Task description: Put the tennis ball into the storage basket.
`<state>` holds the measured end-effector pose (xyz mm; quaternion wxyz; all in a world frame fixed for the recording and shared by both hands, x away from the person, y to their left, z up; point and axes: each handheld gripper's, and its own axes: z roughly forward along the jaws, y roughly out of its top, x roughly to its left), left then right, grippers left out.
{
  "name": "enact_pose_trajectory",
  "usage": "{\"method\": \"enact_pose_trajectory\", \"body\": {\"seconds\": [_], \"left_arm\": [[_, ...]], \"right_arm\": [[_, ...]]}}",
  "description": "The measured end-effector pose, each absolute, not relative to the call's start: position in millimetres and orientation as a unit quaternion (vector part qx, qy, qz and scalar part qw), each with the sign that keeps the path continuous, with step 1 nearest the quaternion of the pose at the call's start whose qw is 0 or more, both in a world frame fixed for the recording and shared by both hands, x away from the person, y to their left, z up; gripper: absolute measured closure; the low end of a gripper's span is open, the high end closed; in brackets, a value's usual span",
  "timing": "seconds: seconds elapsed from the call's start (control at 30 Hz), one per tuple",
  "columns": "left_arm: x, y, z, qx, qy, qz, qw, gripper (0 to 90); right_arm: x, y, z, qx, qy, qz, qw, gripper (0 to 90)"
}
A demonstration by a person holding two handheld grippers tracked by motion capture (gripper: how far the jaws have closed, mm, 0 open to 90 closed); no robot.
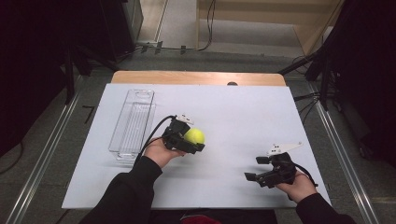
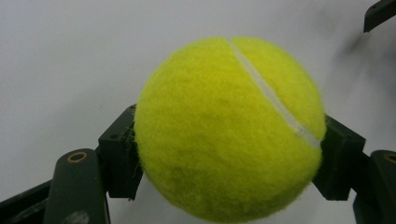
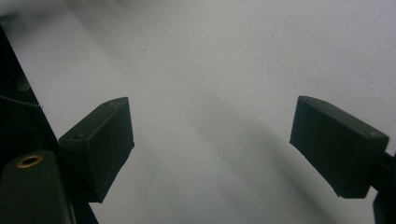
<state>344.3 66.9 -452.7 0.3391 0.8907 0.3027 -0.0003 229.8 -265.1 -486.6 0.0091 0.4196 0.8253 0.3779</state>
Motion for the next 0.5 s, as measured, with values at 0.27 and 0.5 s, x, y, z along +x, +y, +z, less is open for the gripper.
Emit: {"method": "enact_pose_trajectory", "body": {"seconds": [0.27,0.5], "left_arm": [[342.5,69.7,-447.0,0.892,0.299,-0.004,0.340,26.7],[342.0,70.6,-444.0,0.893,0.298,-0.004,0.337,26.8]], "right_arm": [[229.6,-265.1,-486.6,0.421,0.825,0.378,0.010,11.5],[229.6,-265.1,-486.6,0.420,0.825,0.378,0.010,11.5]]}}
